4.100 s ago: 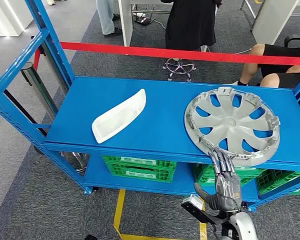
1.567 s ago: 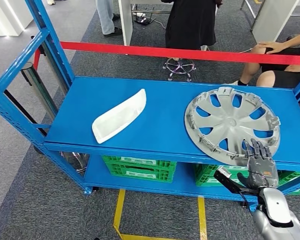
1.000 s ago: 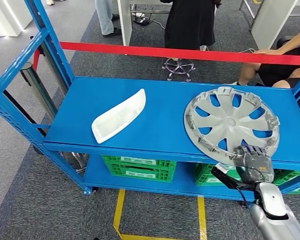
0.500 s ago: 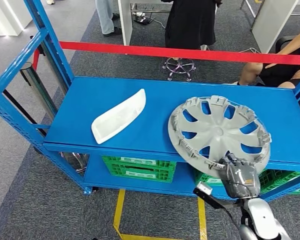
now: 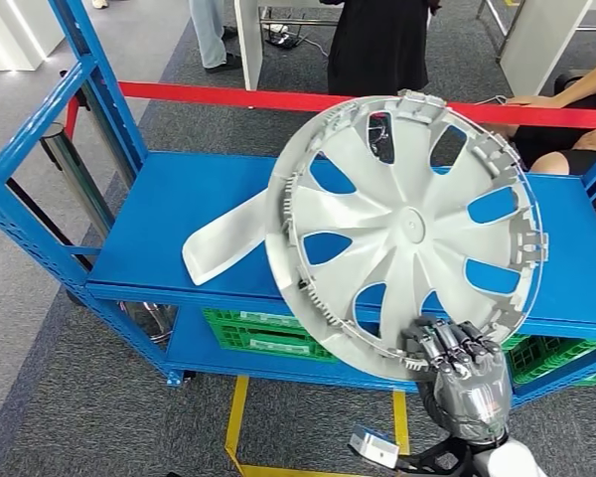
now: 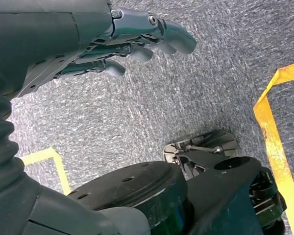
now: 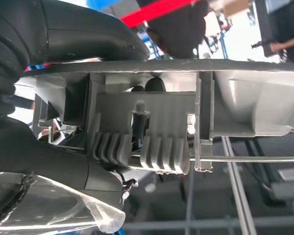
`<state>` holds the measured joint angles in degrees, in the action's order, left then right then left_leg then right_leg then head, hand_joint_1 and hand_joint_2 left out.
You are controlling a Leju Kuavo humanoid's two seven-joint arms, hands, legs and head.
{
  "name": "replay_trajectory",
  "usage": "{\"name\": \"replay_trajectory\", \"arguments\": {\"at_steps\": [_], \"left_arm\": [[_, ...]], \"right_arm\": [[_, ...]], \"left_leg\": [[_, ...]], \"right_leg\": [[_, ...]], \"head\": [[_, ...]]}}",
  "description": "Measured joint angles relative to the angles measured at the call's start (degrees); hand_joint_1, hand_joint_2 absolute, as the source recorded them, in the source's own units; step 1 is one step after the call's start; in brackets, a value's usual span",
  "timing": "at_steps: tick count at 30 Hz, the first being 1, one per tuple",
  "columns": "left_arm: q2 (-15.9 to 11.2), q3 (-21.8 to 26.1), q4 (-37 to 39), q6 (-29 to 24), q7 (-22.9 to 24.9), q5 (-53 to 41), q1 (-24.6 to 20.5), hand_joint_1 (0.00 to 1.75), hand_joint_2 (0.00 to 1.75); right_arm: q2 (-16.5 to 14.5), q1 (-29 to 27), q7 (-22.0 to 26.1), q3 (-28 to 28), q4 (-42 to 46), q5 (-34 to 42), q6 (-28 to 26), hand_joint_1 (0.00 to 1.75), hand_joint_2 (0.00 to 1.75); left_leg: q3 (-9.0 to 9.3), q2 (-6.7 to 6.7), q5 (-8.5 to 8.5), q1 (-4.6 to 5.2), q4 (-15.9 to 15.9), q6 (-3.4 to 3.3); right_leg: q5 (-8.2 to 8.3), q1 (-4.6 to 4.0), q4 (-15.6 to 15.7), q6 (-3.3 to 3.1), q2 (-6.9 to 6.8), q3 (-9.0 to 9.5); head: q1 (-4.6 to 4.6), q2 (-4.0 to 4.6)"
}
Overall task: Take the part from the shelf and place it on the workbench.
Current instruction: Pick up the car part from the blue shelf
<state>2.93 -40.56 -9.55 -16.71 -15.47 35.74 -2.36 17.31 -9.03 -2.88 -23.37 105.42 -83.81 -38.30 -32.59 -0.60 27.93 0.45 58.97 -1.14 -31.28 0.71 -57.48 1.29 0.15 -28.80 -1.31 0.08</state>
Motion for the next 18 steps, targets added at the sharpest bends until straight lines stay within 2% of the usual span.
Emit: {"name": "replay_trajectory", "arguments": {"at_steps": [4, 7, 18], "left_arm": [[0.02, 0.17, 0.03, -0.24, 0.72, -0.26, 0.02, 0.00, 1.75], [0.02, 0.20, 0.04, 0.06, -0.89, 0.07, 0.03, 0.00, 1.75], [0.09, 0.57, 0.04, 0.20, -2.74, 0.60, 0.03, 0.00, 1.75]], "right_arm": [[-0.78, -0.16, 2.06, -0.91, 2.04, -0.45, -0.03, 1.75, 1.75], [-1.26, -0.27, 2.97, -1.18, 2.91, -0.10, -0.03, 1.75, 1.75], [-1.47, -1.02, 3.61, -1.62, 3.48, 1.54, -0.05, 1.75, 1.75]], "left_leg": [[0.00, 0.00, 0.00, 0.02, 0.00, 0.00], [0.01, 0.00, 0.00, 0.02, 0.01, 0.00], [0.01, 0.00, 0.00, 0.02, 0.01, 0.00]], "right_leg": [[0.01, 0.02, 0.00, 0.00, 0.00, 0.00], [0.01, 0.02, 0.00, 0.00, 0.00, 0.00], [0.01, 0.02, 0.00, 0.00, 0.00, -0.01]], "head": [[0.01, 0.00], [-0.01, 0.00], [0.00, 0.01]]}}
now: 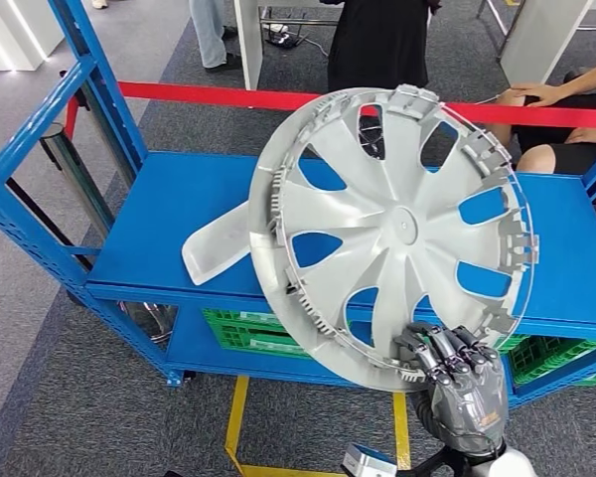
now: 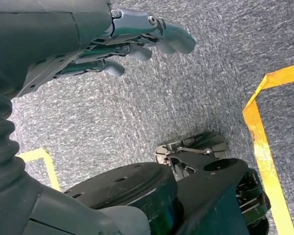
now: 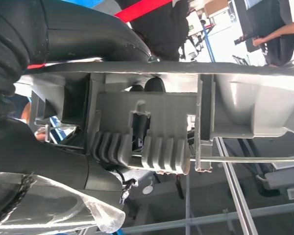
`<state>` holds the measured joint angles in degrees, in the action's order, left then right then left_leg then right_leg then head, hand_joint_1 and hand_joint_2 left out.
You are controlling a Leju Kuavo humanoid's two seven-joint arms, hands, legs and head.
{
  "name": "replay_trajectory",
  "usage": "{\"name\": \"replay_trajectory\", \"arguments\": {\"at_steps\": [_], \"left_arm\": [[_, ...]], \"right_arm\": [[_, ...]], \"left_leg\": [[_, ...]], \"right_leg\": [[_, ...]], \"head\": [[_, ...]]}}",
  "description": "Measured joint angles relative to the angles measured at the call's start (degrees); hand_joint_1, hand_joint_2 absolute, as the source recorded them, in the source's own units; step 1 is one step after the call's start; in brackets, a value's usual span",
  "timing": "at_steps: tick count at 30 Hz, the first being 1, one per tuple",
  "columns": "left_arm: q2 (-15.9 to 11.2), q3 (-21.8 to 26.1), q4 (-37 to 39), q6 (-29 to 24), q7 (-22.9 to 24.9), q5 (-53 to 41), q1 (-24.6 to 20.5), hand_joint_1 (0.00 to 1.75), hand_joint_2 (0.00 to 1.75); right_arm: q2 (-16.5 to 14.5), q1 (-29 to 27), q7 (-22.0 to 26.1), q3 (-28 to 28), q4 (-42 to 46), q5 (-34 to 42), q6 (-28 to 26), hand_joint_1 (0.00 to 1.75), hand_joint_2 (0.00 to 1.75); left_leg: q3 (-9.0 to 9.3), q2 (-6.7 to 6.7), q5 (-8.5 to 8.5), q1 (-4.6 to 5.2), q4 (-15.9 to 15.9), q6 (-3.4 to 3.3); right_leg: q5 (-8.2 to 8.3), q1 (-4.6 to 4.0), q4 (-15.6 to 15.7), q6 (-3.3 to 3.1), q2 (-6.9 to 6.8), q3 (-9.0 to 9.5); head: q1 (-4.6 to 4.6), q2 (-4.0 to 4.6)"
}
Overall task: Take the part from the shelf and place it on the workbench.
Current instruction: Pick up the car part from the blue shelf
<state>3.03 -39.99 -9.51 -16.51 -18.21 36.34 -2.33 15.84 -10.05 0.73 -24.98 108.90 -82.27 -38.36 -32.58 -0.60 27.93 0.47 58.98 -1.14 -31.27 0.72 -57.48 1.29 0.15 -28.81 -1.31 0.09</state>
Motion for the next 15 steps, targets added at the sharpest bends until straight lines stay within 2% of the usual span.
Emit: {"name": "replay_trajectory", "arguments": {"at_steps": [3, 7, 9, 11, 13, 15], "left_arm": [[0.03, 0.07, 0.00, 0.20, -2.22, 0.15, 0.02, 0.00, 1.75], [0.33, -0.47, 0.02, -3.59, -3.28, -2.88, -0.06, 0.00, 1.75], [0.84, -1.77, 0.02, -5.18, -1.86, -5.66, -0.16, 0.00, 1.75], [1.64, -3.74, 0.01, -6.10, -0.15, -8.27, -0.55, 0.00, 1.75], [2.54, -5.71, 0.00, -6.95, 1.00, -9.92, -1.43, 0.00, 1.75], [3.30, -7.16, 0.00, -7.62, 1.57, -10.57, -2.45, 0.00, 1.75]], "right_arm": [[-0.20, -0.54, 1.49, 0.24, 0.31, 1.83, 0.00, 1.75, 1.75], [-1.62, -4.99, 5.19, 2.65, 2.95, 5.29, -0.02, 1.75, 1.75], [-3.02, -9.62, 9.91, 6.20, 6.15, 9.39, -0.04, 1.75, 1.75], [-5.74, -14.23, 18.96, 12.06, 9.09, 15.88, -0.06, 1.75, 1.75], [-8.96, -17.35, 26.64, 18.44, 10.69, 20.94, -0.07, 1.75, 1.75], [-11.09, -19.03, 29.18, 23.24, 11.35, 22.95, -0.07, 1.75, 1.75]], "left_leg": [[0.00, -0.01, 0.02, 0.03, 0.06, -0.03], [-0.03, -0.14, 0.35, 0.26, 0.48, -0.56], [0.01, -0.28, 0.50, 0.41, 0.56, -0.92], [0.28, -0.27, 0.10, 0.30, -0.06, -1.43], [0.62, -0.01, -0.51, -0.04, -0.94, -1.92], [0.68, 0.37, -0.69, -0.15, -1.17, -2.13]], "right_leg": [[0.01, 0.04, 0.04, 0.02, -0.02, -0.02], [-0.09, 0.28, 0.16, 0.34, -0.19, -0.12], [-0.18, 0.43, 0.22, 0.70, -0.36, -0.07], [-0.44, 0.45, 0.16, 1.11, -0.37, 0.20], [-2.49, 0.37, -2.35, 1.36, -0.24, -0.89], [-6.04, 0.43, -9.12, 1.57, -0.19, -4.14]], "head": [[0.00, 0.00], [-0.04, 0.00], [-0.04, -0.01], [-0.01, -0.01], [0.17, 0.00], [0.30, 0.00]]}}
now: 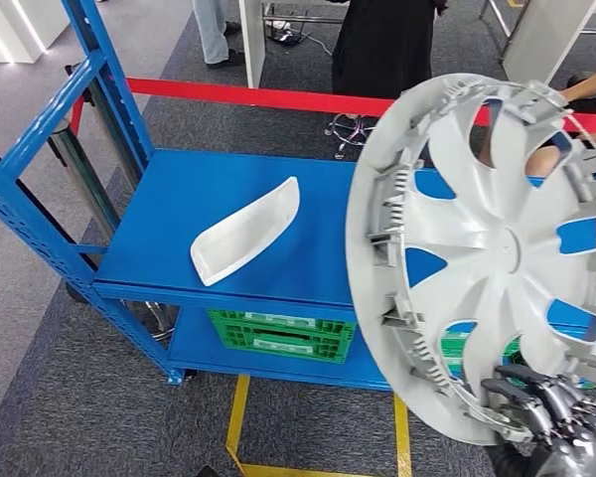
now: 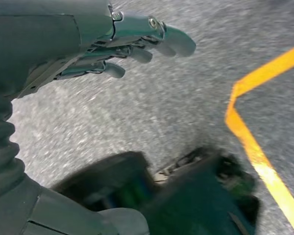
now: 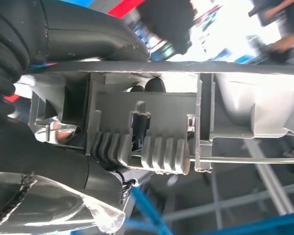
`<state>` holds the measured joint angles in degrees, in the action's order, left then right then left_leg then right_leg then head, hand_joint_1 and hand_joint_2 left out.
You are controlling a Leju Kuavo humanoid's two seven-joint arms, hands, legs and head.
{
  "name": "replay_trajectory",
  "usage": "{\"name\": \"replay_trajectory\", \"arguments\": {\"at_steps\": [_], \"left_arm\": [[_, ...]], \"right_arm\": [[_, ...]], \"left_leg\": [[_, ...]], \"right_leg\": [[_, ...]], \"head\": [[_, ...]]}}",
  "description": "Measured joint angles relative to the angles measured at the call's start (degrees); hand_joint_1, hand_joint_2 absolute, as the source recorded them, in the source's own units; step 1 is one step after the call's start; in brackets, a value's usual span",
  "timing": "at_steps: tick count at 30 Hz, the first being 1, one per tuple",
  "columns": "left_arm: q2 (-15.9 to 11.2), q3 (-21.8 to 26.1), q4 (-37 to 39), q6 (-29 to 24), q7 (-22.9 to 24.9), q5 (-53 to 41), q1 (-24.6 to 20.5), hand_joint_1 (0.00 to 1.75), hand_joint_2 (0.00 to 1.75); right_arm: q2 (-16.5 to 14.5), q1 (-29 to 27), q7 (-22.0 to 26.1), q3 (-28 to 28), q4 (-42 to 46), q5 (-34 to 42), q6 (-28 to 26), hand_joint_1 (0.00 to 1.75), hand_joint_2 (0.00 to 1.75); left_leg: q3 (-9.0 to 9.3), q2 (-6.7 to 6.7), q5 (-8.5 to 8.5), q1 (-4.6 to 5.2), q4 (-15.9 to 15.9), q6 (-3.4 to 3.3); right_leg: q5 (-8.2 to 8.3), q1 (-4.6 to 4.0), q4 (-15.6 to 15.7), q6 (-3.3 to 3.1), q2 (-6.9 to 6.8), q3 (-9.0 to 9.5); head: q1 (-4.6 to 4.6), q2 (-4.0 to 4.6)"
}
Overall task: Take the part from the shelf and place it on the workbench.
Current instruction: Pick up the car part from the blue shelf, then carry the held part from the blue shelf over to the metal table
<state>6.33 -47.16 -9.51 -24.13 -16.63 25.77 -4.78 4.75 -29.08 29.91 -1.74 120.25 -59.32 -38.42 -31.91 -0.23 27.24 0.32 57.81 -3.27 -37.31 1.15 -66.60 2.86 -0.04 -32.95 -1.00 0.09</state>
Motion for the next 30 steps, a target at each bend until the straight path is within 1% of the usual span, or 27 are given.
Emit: {"name": "replay_trajectory", "arguments": {"at_steps": [1, 2, 3, 4, 5, 6, 7, 8, 9, 11, 12, 13, 15, 16, 17, 18, 19, 20, 21, 22, 23, 24, 26, 27, 28, 29, 30], "left_arm": [[0.28, -0.53, 0.00, -0.23, 0.24, -0.12, -0.43, 0.00, 1.75], [0.50, -0.97, 0.00, -0.44, 0.43, -0.15, -0.77, 0.00, 1.75], [0.63, -1.31, 0.00, -0.62, 0.58, -0.16, -1.01, 0.00, 1.75], [0.75, -1.58, 0.00, -0.75, 0.69, -0.11, -1.16, 0.00, 1.75], [0.83, -1.77, 0.00, -0.86, 0.75, -0.07, -1.24, 0.00, 1.75], [0.85, -1.89, 0.00, -0.95, 0.81, -0.01, -1.26, 0.00, 1.75], [0.86, -1.98, 0.00, -1.05, 0.88, 0.09, -1.26, 0.00, 1.75], [0.84, -2.03, 0.00, -1.17, 0.95, 0.23, -1.23, 0.00, 1.75], [0.80, -2.04, 0.00, -1.29, 1.00, 0.40, -1.19, 0.00, 1.75], [0.72, -2.04, 0.00, -1.49, 1.01, 0.71, -1.03, 0.00, 1.75], [0.68, -2.04, 0.00, -1.53, 0.99, 0.79, -0.95, 0.00, 1.75], [0.67, -2.05, 0.00, -1.55, 0.96, 0.84, -0.89, 0.00, 1.75], [0.67, -2.05, 0.00, -1.56, 0.91, 0.90, -0.85, 0.00, 1.75], [0.67, -2.05, 0.00, -1.57, 0.90, 0.94, -0.82, 0.00, 1.75], [0.67, -2.04, 0.00, -1.57, 0.90, 0.98, -0.79, 0.00, 1.75], [0.67, -2.04, 0.00, -1.57, 0.90, 1.01, -0.76, 0.00, 1.75], [0.67, -2.04, 0.00, -1.57, 0.89, 1.03, -0.75, 0.00, 1.75], [0.67, -2.04, 0.00, -1.57, 0.88, 1.03, -0.77, 0.00, 1.75], [0.65, -2.04, 0.00, -1.58, 0.86, 1.03, -0.83, 0.00, 1.75], [0.65, -2.04, 0.00, -1.61, 0.81, 1.02, -0.90, 0.00, 1.75], [0.66, -2.05, 0.00, -1.64, 0.77, 0.98, -0.98, 0.00, 1.75], [0.66, -2.06, 0.00, -1.68, 0.73, 0.94, -1.03, 0.00, 1.75], [0.69, -2.06, 0.00, -1.74, 0.72, 0.86, -1.04, 0.00, 1.75], [0.71, -2.06, 0.00, -1.76, 0.72, 0.85, -1.04, 0.00, 1.75], [0.74, -2.06, 0.00, -1.76, 0.72, 0.85, -1.06, 0.00, 1.75], [0.82, -2.06, 0.00, -1.77, 0.72, 0.82, -1.08, 0.00, 1.75], [0.90, -2.07, 0.00, -1.77, 0.72, 0.80, -1.12, 0.00, 1.75]], "right_arm": [[-0.61, -0.63, 0.04, 1.82, 0.11, 0.38, 0.00, 1.75, 1.75], [-1.04, -1.23, -0.17, 3.39, 0.14, 0.69, 0.00, 1.75, 1.75], [-1.37, -1.74, -0.46, 4.74, 0.14, 0.95, 0.00, 1.75, 1.75], [-1.61, -2.08, -0.76, 5.89, 0.14, 1.17, 0.00, 1.75, 1.75], [-1.78, -2.24, -1.02, 6.81, 0.14, 1.37, 0.00, 1.75, 1.75], [-1.94, -2.25, -1.22, 7.61, 0.11, 1.54, 0.00, 1.75, 1.75], [-2.08, -2.24, -1.35, 8.26, 0.09, 1.67, 0.01, 1.75, 1.75], [-2.20, -2.22, -1.43, 8.79, 0.05, 1.83, 0.01, 1.75, 1.75], [-2.28, -2.21, -1.46, 9.18, 0.02, 1.97, 0.01, 1.75, 1.75], [-2.34, -2.24, -1.47, 9.73, -0.05, 2.27, 0.00, 1.75, 1.75], [-2.36, -2.21, -1.48, 9.94, -0.09, 2.39, 0.01, 1.75, 1.75], [-2.38, -2.17, -1.48, 10.16, -0.13, 2.51, 0.01, 1.75, 1.75], [-2.39, -2.11, -1.52, 10.46, -0.16, 2.70, 0.02, 1.75, 1.75], [-2.39, -2.11, -1.53, 10.58, -0.20, 2.73, 0.02, 1.75, 1.75], [-2.39, -2.11, -1.54, 10.67, -0.26, 2.75, 0.02, 1.75, 1.75], [-2.39, -2.11, -1.54, 10.74, -0.33, 2.74, 0.02, 1.75, 1.75], [-2.39, -2.11, -1.54, 10.79, -0.40, 2.73, 0.02, 1.75, 1.75], [-2.39, -2.11, -1.54, 10.83, -0.43, 2.73, 0.02, 1.75, 1.75], [-2.39, -2.11, -1.53, 10.87, -0.45, 2.73, 0.02, 1.75, 1.75], [-2.39, -2.11, -1.49, 10.93, -0.45, 2.72, 0.02, 1.75, 1.75], [-2.39, -2.07, -1.42, 11.01, -0.45, 2.70, 0.02, 1.75, 1.75], [-2.40, -2.02, -1.32, 11.10, -0.45, 2.68, 0.02, 1.75, 1.75], [-2.41, -1.96, -1.14, 11.31, -0.45, 2.62, 0.02, 1.75, 1.75], [-2.43, -1.99, -1.06, 11.40, -0.46, 2.58, 0.02, 1.75, 1.75], [-2.44, -2.01, -1.00, 11.48, -0.48, 2.57, 0.02, 1.75, 1.75], [-2.46, -1.99, -0.94, 11.59, -0.50, 2.56, 0.02, 1.75, 1.75], [-2.49, -1.98, -0.90, 11.66, -0.52, 2.57, 0.02, 1.75, 1.75]], "left_leg": [[-0.05, 0.16, -0.01, -0.01, 0.02, -0.02], [-0.08, 0.28, -0.01, -0.03, 0.06, -0.01], [-0.12, 0.33, -0.01, -0.09, 0.14, 0.01], [-0.17, 0.36, 0.02, -0.19, 0.27, 0.07], [-0.25, 0.37, 0.08, -0.28, 0.52, 0.24], [-0.43, 0.35, 0.15, -0.29, 0.82, 0.54], [-0.65, 0.31, 0.17, -0.23, 1.15, 0.93], [-0.91, 0.25, 0.09, -0.12, 1.50, 1.37], [-1.16, 0.20, -0.12, -0.03, 1.69, 1.80], [-1.56, 0.12, -0.29, -0.09, 2.04, 2.41], [-1.87, 0.11, 0.40, -0.17, 2.58, 2.71], [-2.45, 0.10, 1.94, -0.25, 4.05, 2.98], [-4.41, 0.11, 6.84, -0.41, 10.17, 3.50], [-5.37, 0.11, 9.07, -0.46, 13.82, 3.63], [-5.82, 0.11, 10.32, -0.49, 16.52, 3.66], [-5.41, 0.11, 10.28, -0.49, 17.36, 3.56], [-4.03, 0.11, 9.15, -0.47, 16.10, 3.33], [-1.70, 0.10, 7.36, -0.38, 12.85, 2.93], [1.10, 0.10, 5.96, -0.22, 8.46, 2.37], [3.69, 0.09, 5.22, -0.06, 4.15, 1.89], [5.41, 0.06, 4.93, 0.17, 1.04, 1.57], [6.19, 0.04, 5.04, 0.39, -0.67, 1.36], [5.92, 0.02, 4.23, 0.56, -1.49, 1.21], [5.65, 0.13, 3.54, 0.49, -1.88, 1.00], [5.18, 0.24, 2.78, 0.38, -2.25, 0.72], [4.59, 0.37, 2.01, 0.24, -2.54, 0.41], [3.82, 0.47, 1.43, 0.29, -2.53, 0.22]], "right_leg": [[-1.14, 0.07, -3.52, 0.20, -0.01, -1.72], [-1.29, 0.16, -5.65, 0.41, -0.02, -2.83], [-0.28, 0.31, -5.65, 0.65, -0.04, -2.95], [1.61, 0.51, -3.56, 0.89, -0.06, -2.04], [3.72, 0.77, 0.21, 1.14, -0.10, -0.26], [5.14, 0.85, 3.79, 1.28, -0.07, 1.73], [6.05, 0.88, 6.36, 1.15, 0.03, 3.08], [6.31, 0.84, 7.80, 0.88, 0.16, 3.79], [6.25, 0.70, 7.83, 0.47, 0.32, 3.77], [6.65, 0.73, 7.71, -0.41, 0.33, 2.94], [6.94, 0.77, 7.68, -0.89, 0.26, 2.62], [7.28, 0.82, 7.74, -1.43, 0.14, 2.25], [8.05, 0.70, 7.75, -2.31, -0.07, 1.30], [8.45, 0.57, 7.73, -2.56, -0.16, 0.68], [8.88, 0.43, 7.71, -2.69, -0.20, 0.06], [9.32, 0.28, 7.69, -2.75, -0.22, -0.53], [9.77, 0.13, 7.68, -2.76, -0.21, -1.09], [10.22, -0.01, 7.67, -2.75, -0.19, -1.58], [10.65, -0.10, 7.67, -2.70, -0.18, -1.98], [11.07, -0.18, 7.68, -2.54, -0.18, -2.30], [11.53, -0.15, 7.76, -2.26, -0.21, -2.51], [12.02, -0.04, 7.89, -1.88, -0.25, -2.66], [12.92, 0.20, 8.20, -1.02, -0.24, -2.88], [12.64, 0.23, 8.06, -0.68, -0.19, -3.12], [11.39, 0.21, 7.28, -0.44, -0.12, -3.61], [9.13, 0.17, 5.44, -0.28, -0.05, -4.33], [6.20, 0.16, 2.54, -0.18, -0.03, -5.16]], "head": [[0.02, 0.00], [0.00, 0.00], [0.02, 0.00], [0.02, 0.00], [0.03, 0.00], [0.11, 0.00], [0.15, 0.00], [0.21, 0.00], [0.25, 0.00], [0.27, -0.01], [0.21, -0.01], [0.18, -0.01], [0.05, -0.01], [0.06, -0.01], [0.04, -0.01], [0.05, -0.01], [0.05, 0.00], [0.05, 0.00], [0.08, -0.01], [0.11, -0.01], [0.12, -0.01], [0.07, -0.01], [-0.02, 0.00], [-0.08, 0.00], [-0.04, 0.00], [-0.02, 0.00], [-0.02, 0.00]]}}
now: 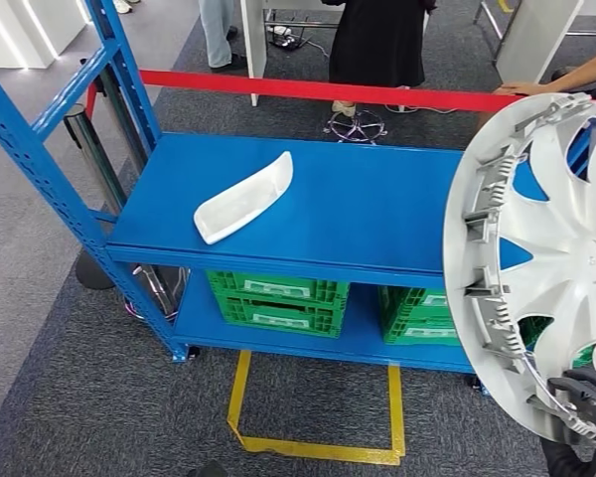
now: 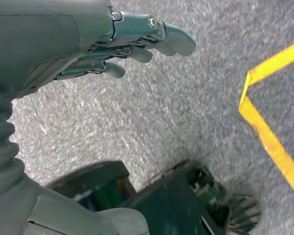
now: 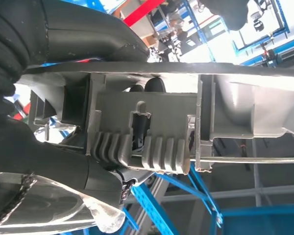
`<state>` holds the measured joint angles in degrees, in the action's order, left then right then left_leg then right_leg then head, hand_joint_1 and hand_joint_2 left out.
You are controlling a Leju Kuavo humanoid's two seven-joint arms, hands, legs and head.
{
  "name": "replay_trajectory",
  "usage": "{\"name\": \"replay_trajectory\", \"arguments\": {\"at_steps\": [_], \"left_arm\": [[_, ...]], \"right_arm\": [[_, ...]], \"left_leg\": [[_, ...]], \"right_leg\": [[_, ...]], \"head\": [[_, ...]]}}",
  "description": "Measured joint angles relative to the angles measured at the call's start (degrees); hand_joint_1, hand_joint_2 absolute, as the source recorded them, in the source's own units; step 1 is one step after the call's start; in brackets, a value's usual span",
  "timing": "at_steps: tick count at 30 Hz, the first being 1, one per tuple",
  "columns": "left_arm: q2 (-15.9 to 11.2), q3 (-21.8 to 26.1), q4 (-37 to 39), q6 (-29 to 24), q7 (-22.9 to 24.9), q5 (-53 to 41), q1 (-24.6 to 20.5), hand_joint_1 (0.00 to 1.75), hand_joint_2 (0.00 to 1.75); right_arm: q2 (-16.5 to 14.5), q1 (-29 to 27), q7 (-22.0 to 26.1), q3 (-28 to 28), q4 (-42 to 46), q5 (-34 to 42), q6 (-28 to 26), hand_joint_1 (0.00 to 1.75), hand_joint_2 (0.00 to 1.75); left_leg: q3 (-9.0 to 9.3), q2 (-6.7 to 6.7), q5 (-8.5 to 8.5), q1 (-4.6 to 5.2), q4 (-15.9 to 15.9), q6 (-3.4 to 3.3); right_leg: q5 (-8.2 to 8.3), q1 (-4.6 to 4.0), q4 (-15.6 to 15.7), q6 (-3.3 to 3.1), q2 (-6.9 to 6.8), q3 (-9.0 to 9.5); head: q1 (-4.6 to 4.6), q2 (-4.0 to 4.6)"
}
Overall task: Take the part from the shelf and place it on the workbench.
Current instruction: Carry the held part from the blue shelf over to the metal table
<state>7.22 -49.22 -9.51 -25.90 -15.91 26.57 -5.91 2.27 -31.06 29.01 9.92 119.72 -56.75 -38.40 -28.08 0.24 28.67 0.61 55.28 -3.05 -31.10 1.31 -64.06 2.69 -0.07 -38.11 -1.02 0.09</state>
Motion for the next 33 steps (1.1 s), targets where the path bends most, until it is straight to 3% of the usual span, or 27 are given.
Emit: {"name": "replay_trajectory", "arguments": {"at_steps": [1, 2, 3, 4, 6, 7, 9, 10, 12, 13, 16, 17, 18, 19, 20, 22, 24, 25, 27, 28, 29, 31, 32, 33], "left_arm": [[0.07, -0.01, 0.00, -0.02, 0.00, -0.02, -0.02, 0.00, 1.75], [0.12, -0.02, 0.00, -0.06, 0.00, -0.04, -0.02, 0.00, 1.75], [0.15, -0.02, 0.00, -0.10, 0.00, -0.04, -0.01, 0.00, 1.75], [0.15, -0.02, 0.00, -0.15, 0.00, -0.04, -0.01, 0.00, 1.75], [0.14, -0.03, 0.00, -0.19, -0.01, 0.02, 0.00, 0.00, 1.75], [0.13, -0.04, 0.00, -0.23, -0.06, 0.14, 0.01, 0.00, 1.75], [-0.03, -0.02, 0.00, -0.38, -0.61, 0.86, 0.19, 0.00, 1.75], [-0.15, 0.07, 0.01, -0.43, -1.17, 1.57, 0.40, 0.00, 1.75], [-0.68, 0.55, 0.02, -0.24, -2.72, 3.48, 1.09, 0.00, 1.75], [-1.00, 0.98, 0.04, 0.07, -3.50, 4.55, 1.50, 0.00, 1.75], [-1.96, 2.40, 0.08, 1.13, -4.89, 6.68, 2.35, 0.00, 1.75], [-2.22, 2.78, 0.08, 1.35, -5.06, 6.98, 2.44, 0.00, 1.75], [-2.43, 3.09, 0.09, 1.51, -5.17, 7.19, 2.49, 0.00, 1.75], [-2.60, 3.33, 0.09, 1.59, -5.20, 7.31, 2.53, 0.00, 1.75], [-2.76, 3.52, 0.09, 1.63, -5.21, 7.38, 2.58, 0.00, 1.75], [-3.18, 3.87, 0.11, 1.62, -5.20, 7.44, 2.66, 0.00, 1.75], [-3.46, 4.07, 0.19, 1.57, -5.20, 7.43, 2.74, 0.00, 1.75], [-3.53, 4.10, 0.23, 1.57, -5.13, 7.26, 2.77, 0.00, 1.75], [-3.23, 3.92, 0.27, 1.67, -4.43, 5.80, 2.76, 0.00, 1.75], [-3.03, 3.55, 0.29, 1.74, -3.73, 4.36, 2.66, 0.00, 1.75], [-2.72, 2.92, 0.31, 1.81, -2.83, 2.63, 2.51, 0.00, 1.75], [-1.84, 1.01, 0.33, 1.92, -1.17, -0.49, 1.88, 0.00, 1.75], [-1.34, 0.01, 0.31, 1.96, -0.62, -1.40, 1.38, 0.00, 1.75], [-0.81, -0.80, 0.26, 1.99, -0.34, -1.86, 0.77, 0.00, 1.75]], "right_arm": [[-0.01, 0.03, 0.05, 0.05, -0.03, 0.01, 0.00, 1.75, 1.75], [-0.02, 0.04, 0.09, 0.10, -0.07, 0.00, 0.00, 1.75, 1.75], [-0.02, 0.03, 0.14, 0.10, -0.12, 0.00, 0.00, 1.75, 1.75], [-0.02, 0.02, 0.19, 0.10, -0.19, 0.00, 0.00, 1.75, 1.75], [-0.02, 0.04, 0.25, 0.07, -0.28, 0.03, 0.00, 1.75, 1.75], [-0.01, 0.07, 0.28, 0.01, -0.32, 0.00, 0.00, 1.75, 1.75], [0.00, 0.22, 0.11, -0.41, -0.40, -0.55, 0.00, 1.75, 1.75], [0.06, 0.43, -0.31, -0.95, -0.55, -1.24, 0.00, 1.75, 1.75], [0.32, 1.67, -2.38, -3.13, -1.24, -3.55, 0.01, 1.75, 1.75], [0.60, 2.96, -4.15, -4.88, -1.95, -5.10, 0.01, 1.75, 1.75], [1.85, 8.10, -10.10, -11.48, -4.94, -9.49, 0.02, 1.75, 1.75], [2.35, 9.58, -11.58, -13.64, -5.90, -10.38, 0.02, 1.75, 1.75], [2.82, 10.79, -12.68, -15.53, -6.72, -10.96, 0.02, 1.75, 1.75], [3.32, 11.72, -13.37, -17.21, -7.43, -11.26, 0.02, 1.75, 1.75], [3.75, 12.40, -13.74, -18.52, -7.94, -11.39, 0.02, 1.75, 1.75], [4.53, 13.25, -14.19, -20.54, -8.66, -11.47, 0.02, 1.75, 1.75], [5.13, 13.82, -14.50, -21.74, -9.06, -11.46, 0.02, 1.75, 1.75], [5.37, 14.03, -14.79, -22.14, -9.19, -11.59, 0.02, 1.75, 1.75], [6.01, 13.39, -16.10, -22.41, -8.87, -12.32, 0.01, 1.75, 1.75], [6.38, 12.06, -16.57, -22.04, -8.08, -12.37, -0.01, 1.75, 1.75], [6.70, 9.98, -16.01, -21.03, -6.79, -11.55, -0.02, 1.75, 1.75], [6.64, 4.78, -11.06, -16.75, -3.78, -7.05, -0.04, 1.75, 1.75], [6.28, 2.51, -7.80, -13.85, -2.67, -4.49, -0.04, 1.75, 1.75], [5.87, 0.85, -5.23, -11.06, -2.01, -2.58, -0.04, 1.75, 1.75]], "left_leg": [[-0.84, 0.06, -0.55, 0.04, 0.06, -0.15], [-1.69, 0.13, -1.14, 0.08, 0.16, -0.16], [-2.60, 0.20, -1.75, 0.10, 0.26, -0.09], [-3.51, 0.26, -2.31, 0.09, 0.45, 0.00], [-5.30, 0.28, -3.23, 0.01, 1.21, 0.40], [-6.07, 0.26, -3.54, 0.05, 1.81, 0.65], [-7.16, 0.21, -4.26, 0.20, 2.81, 1.28], [-7.55, 0.22, -4.71, 0.24, 3.03, 1.61], [-8.10, 0.15, -5.04, 0.11, 3.31, 2.31], [-8.45, 0.08, -3.88, -0.02, 4.18, 2.69], [-10.28, -0.09, 3.81, -0.38, 12.27, 3.57], [-10.75, -0.09, 5.51, -0.42, 15.58, 3.65], [-10.80, -0.09, 6.03, -0.43, 17.98, 3.62], [-10.05, -0.11, 5.01, -0.38, 18.63, 3.38], [-8.44, -0.17, 3.23, -0.29, 17.31, 2.92], [-2.95, -0.85, 0.76, 0.18, 9.87, 1.26], [1.62, -1.58, 1.39, 0.64, 2.40, 0.19], [2.49, -1.68, 1.93, 0.84, 0.57, 0.02], [2.37, -1.13, 1.34, 0.97, -0.81, 0.07], [2.03, -0.80, 0.74, 0.87, -1.29, -0.07], [1.60, -0.49, 0.16, 0.70, -1.75, -0.23], [0.50, -0.11, -0.75, 0.51, -1.99, -0.45], [-0.07, 0.26, -1.10, 0.50, -1.92, -0.44], [-0.62, 0.82, -1.46, 0.49, -1.82, -0.33]], "right_leg": [[-2.64, 0.00, -3.48, 0.09, 0.01, -0.78], [-4.13, 0.00, -6.71, 0.17, 0.00, -1.17], [-4.15, 0.00, -8.78, 0.27, -0.01, -0.99], [-2.88, 0.02, -9.16, 0.37, -0.01, -0.04], [0.20, 0.16, -4.52, 0.53, -0.02, 4.66], [0.37, 0.16, -0.32, 0.53, 0.02, 7.99], [-1.30, 0.03, 6.29, 0.07, 0.15, 12.52], [-1.96, -0.14, 7.63, -0.32, 0.23, 13.17], [-1.59, -0.17, 7.78, -1.34, 0.24, 11.98], [-1.11, -0.11, 7.77, -1.91, 0.24, 11.37], [0.58, -0.17, 7.76, -3.05, 0.26, 9.36], [1.19, -0.30, 7.70, -3.13, 0.26, 8.72], [1.80, -0.44, 7.61, -3.10, 0.25, 8.07], [2.46, -0.66, 7.46, -3.10, 0.24, 7.29], [3.09, -0.90, 7.32, -3.11, 0.24, 6.51], [4.30, -1.31, 7.12, -3.09, 0.26, 4.97], [5.35, -1.27, 7.09, -2.72, 0.32, 4.09], [5.89, -1.14, 7.11, -2.34, 0.42, 3.72], [6.58, -0.89, 7.14, -1.53, 0.79, 3.02], [5.88, -0.85, 6.64, -1.21, 0.87, 2.45], [4.27, -0.82, 5.24, -0.95, 0.88, 1.68], [-0.73, -0.64, -0.75, -0.48, 0.73, -0.47], [-2.44, -0.57, -4.37, -0.18, 0.70, -1.43], [-2.89, -0.52, -7.16, 0.12, 0.67, -1.96]], "head": [[0.03, 0.00], [0.02, -0.01], [0.01, -0.01], [0.02, -0.01], [0.05, 0.00], [0.07, 0.00], [0.11, 0.00], [0.12, 0.00], [0.12, 0.00], [0.09, 0.00], [-0.09, 0.00], [-0.13, 0.00], [-0.15, 0.00], [-0.16, 0.00], [-0.15, 0.00], [-0.09, 0.00], [-0.07, 0.00], [-0.08, 0.00], [-0.13, 0.00], [-0.07, 0.00], [0.02, 0.00], [0.18, 0.00], [0.25, 0.00], [0.29, 0.00]]}}
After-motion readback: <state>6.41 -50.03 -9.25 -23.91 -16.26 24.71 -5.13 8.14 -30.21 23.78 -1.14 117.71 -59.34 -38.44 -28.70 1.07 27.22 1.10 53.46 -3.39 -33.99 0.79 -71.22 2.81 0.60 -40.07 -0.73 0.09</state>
